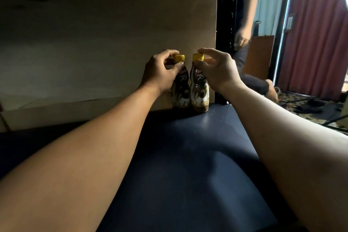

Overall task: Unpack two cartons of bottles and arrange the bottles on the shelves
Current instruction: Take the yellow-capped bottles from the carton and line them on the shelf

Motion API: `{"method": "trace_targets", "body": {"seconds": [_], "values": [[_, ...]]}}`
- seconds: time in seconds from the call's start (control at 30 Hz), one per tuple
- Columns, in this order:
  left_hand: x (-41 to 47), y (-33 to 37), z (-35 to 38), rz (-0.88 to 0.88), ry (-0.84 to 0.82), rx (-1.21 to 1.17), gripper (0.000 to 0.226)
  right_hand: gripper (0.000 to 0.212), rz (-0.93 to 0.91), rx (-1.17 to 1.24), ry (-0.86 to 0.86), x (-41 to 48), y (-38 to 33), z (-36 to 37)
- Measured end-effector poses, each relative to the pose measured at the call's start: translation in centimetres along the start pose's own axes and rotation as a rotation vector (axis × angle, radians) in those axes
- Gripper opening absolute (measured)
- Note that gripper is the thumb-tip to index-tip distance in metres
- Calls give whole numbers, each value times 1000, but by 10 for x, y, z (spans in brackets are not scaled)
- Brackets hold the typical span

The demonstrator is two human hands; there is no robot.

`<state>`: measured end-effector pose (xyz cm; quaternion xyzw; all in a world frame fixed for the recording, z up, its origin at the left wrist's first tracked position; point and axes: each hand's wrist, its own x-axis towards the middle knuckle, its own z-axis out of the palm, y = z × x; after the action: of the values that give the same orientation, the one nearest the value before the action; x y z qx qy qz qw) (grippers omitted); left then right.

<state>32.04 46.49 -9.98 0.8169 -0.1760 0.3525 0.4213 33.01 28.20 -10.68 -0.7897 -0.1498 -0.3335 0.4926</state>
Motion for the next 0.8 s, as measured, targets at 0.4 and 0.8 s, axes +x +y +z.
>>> {"method": "trace_targets", "body": {"seconds": [0.4,0.8], "values": [[-1,-4,5,-11,26,3,36,41,-12,2,-24,1,3,3],[3,-4,18,-41,8,17,48,50,32,33,-24,2,12,3]]}}
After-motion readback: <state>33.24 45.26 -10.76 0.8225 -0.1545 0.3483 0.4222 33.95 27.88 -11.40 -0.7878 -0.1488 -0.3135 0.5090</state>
